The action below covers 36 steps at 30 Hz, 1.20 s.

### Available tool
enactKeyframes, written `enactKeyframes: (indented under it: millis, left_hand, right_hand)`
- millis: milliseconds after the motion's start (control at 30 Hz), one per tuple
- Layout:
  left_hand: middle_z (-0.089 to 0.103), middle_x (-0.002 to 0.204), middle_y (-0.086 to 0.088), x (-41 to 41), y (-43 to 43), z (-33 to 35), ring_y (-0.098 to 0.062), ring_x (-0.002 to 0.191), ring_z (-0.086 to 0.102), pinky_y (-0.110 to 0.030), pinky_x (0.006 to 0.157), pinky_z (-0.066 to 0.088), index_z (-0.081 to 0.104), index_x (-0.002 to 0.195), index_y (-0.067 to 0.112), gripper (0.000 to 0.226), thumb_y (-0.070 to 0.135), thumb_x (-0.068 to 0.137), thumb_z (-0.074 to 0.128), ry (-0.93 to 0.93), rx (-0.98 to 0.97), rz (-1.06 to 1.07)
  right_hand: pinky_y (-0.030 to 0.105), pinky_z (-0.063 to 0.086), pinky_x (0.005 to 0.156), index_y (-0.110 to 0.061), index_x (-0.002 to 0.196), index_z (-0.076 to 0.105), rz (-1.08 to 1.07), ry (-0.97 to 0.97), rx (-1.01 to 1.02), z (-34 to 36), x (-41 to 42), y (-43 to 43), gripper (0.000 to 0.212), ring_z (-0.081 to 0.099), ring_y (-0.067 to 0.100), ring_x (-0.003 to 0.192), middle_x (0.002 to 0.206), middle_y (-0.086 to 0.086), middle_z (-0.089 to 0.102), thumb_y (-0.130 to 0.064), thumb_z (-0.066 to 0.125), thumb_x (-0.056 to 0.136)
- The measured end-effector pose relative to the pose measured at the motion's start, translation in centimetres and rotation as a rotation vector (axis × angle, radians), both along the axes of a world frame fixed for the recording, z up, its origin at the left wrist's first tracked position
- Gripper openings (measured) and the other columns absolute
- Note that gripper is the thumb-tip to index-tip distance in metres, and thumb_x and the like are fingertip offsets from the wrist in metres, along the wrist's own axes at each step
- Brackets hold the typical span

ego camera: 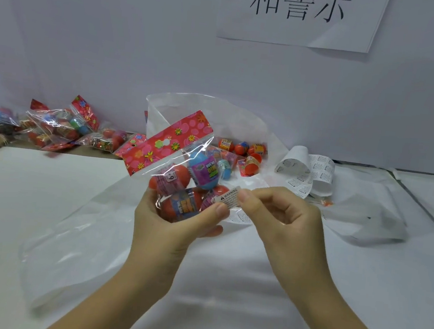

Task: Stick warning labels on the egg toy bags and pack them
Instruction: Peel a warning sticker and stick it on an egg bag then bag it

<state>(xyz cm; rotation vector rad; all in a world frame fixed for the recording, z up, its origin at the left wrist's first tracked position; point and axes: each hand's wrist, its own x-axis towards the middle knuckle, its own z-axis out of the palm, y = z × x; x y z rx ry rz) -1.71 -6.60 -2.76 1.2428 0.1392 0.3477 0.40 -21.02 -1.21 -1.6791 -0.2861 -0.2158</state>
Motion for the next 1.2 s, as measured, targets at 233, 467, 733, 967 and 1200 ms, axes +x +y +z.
enactKeyframes:
  millis: [233,467,733,967,1200]
  left_hand:
    - [0.077,0.092,0.0,0.0,0.2,0.0,-0.024,0.084,0.075,-0.026,0.055,0.057,0.06,0.107,0.031,0.079,0.032,0.032,0.086,-0.022,0.021,0.012]
    - [0.076,0.093,0.0,-0.3,0.0,-0.2,-0.024,0.083,0.075,-0.026,0.055,0.058,0.061,0.109,0.026,0.082,0.026,0.034,0.091,-0.023,0.101,-0.073]
    - [0.076,0.098,-0.005,-0.2,0.3,-0.2,-0.027,0.086,0.074,-0.027,0.055,0.058,0.06,0.116,0.022,0.092,0.024,0.032,0.096,0.018,0.073,-0.114]
    - [0.074,0.104,-0.012,-0.1,0.5,-0.2,-0.033,0.089,0.073,-0.028,0.056,0.058,0.056,0.126,0.015,0.097,0.027,0.035,0.088,0.052,0.038,-0.129]
    - [0.076,0.097,-0.011,0.0,0.6,0.4,-0.029,0.08,0.075,-0.027,0.057,0.058,0.056,0.126,0.014,0.093,0.029,0.038,0.085,0.059,0.022,-0.154]
  right_hand:
    - [0.014,0.046,0.07,-0.031,0.079,0.065,-0.157,-0.079,-0.067,-0.1,0.5,-0.4,0.027,0.062,0.007,0.08,0.082,-0.014,0.067,-0.055,0.063,0.067]
    - [0.023,0.055,0.069,-0.03,0.092,0.074,0.309,0.162,0.021,0.5,1.4,-0.8,0.035,0.069,0.011,0.084,0.093,-0.007,0.074,-0.055,0.078,0.068]
    - [0.021,0.054,0.062,-0.027,0.086,0.074,0.315,0.137,0.131,-0.2,1.7,-0.8,0.03,0.069,0.012,0.072,0.081,-0.003,0.075,-0.049,0.068,0.066]
    - [0.028,0.055,0.057,-0.027,0.086,0.071,0.279,0.118,0.158,-0.1,1.7,-0.7,0.021,0.067,0.015,0.064,0.078,-0.002,0.071,-0.047,0.065,0.084]
    - [0.028,0.053,0.055,-0.019,0.084,0.056,0.363,0.052,0.03,-0.3,2.1,-1.3,0.017,0.064,0.016,0.063,0.071,-0.008,0.063,-0.034,0.061,0.088]
